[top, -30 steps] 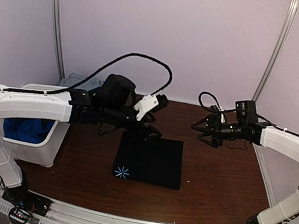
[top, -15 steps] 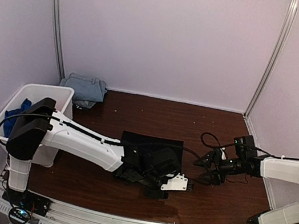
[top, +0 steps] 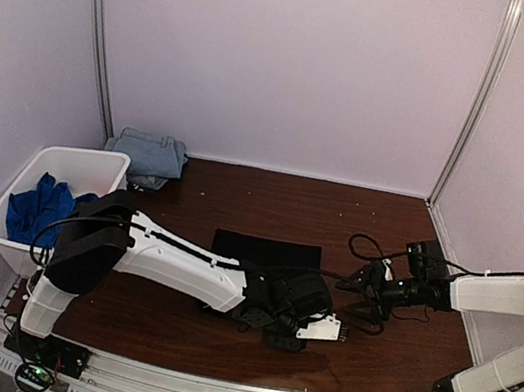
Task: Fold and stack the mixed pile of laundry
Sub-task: Pick up the square-folded T-shirt from the center of the board.
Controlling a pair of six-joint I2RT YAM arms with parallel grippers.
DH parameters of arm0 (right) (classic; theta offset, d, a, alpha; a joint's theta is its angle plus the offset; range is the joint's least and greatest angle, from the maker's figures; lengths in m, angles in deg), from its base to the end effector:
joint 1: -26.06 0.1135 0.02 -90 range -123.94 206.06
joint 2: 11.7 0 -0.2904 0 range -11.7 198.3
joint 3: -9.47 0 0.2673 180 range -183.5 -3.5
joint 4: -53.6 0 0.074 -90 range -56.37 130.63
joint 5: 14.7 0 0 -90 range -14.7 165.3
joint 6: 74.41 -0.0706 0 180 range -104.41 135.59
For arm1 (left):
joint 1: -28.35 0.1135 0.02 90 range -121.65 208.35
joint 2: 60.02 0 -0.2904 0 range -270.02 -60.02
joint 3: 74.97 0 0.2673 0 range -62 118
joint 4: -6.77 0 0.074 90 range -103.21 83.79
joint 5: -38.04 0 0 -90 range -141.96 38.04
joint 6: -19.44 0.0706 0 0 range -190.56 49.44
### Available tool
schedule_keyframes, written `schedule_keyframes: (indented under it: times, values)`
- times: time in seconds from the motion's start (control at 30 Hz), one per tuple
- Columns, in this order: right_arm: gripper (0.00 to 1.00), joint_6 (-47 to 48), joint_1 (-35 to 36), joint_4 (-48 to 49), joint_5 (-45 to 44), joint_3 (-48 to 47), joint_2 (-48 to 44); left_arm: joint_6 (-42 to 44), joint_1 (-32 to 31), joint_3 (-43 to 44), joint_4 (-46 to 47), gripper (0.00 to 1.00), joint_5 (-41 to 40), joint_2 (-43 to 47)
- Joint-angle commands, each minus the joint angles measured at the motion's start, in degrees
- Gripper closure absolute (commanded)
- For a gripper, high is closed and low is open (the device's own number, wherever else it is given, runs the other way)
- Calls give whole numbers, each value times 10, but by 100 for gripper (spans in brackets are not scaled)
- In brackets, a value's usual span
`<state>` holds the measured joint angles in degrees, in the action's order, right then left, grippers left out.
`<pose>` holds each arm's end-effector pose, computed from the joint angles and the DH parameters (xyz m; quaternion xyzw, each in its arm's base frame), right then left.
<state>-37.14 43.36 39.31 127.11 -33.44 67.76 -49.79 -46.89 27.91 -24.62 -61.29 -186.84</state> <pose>0.2278 0.1291 0.1486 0.1184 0.8519 0.5101 0.0107 0.1436 -0.5000 0.1193 0.6909 0.6546 -0.0669 0.2996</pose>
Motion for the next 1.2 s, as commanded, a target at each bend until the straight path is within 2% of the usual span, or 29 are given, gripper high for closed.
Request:
schedule_keyframes:
  times: [0.0,0.23,0.3,0.37,0.53,0.7,0.83,0.93,1.17]
  values:
    - [22,9,-3,18,0,8,6,13,-3,25,14,62,-45,-23]
    - [22,2,-3,38,1,24,27,-4,4,39,27,81,-78,-39]
    - [21,-1,-2,47,3,23,34,-9,9,46,27,93,-76,-38]
    - [20,-7,-1,56,5,20,43,-15,14,54,27,100,-65,-28]
    - [7,-28,14,84,16,4,75,-49,28,62,41,100,27,14]
    - [1,-92,34,177,29,-5,104,-61,29,66,38,100,57,22]
    - [4,-107,62,181,28,-28,132,-75,31,51,45,100,50,40]
    - [6,-142,79,218,22,-22,149,-80,32,39,48,100,55,53]
    - [20,-214,95,310,18,-42,202,-77,32,0,84,100,82,98]
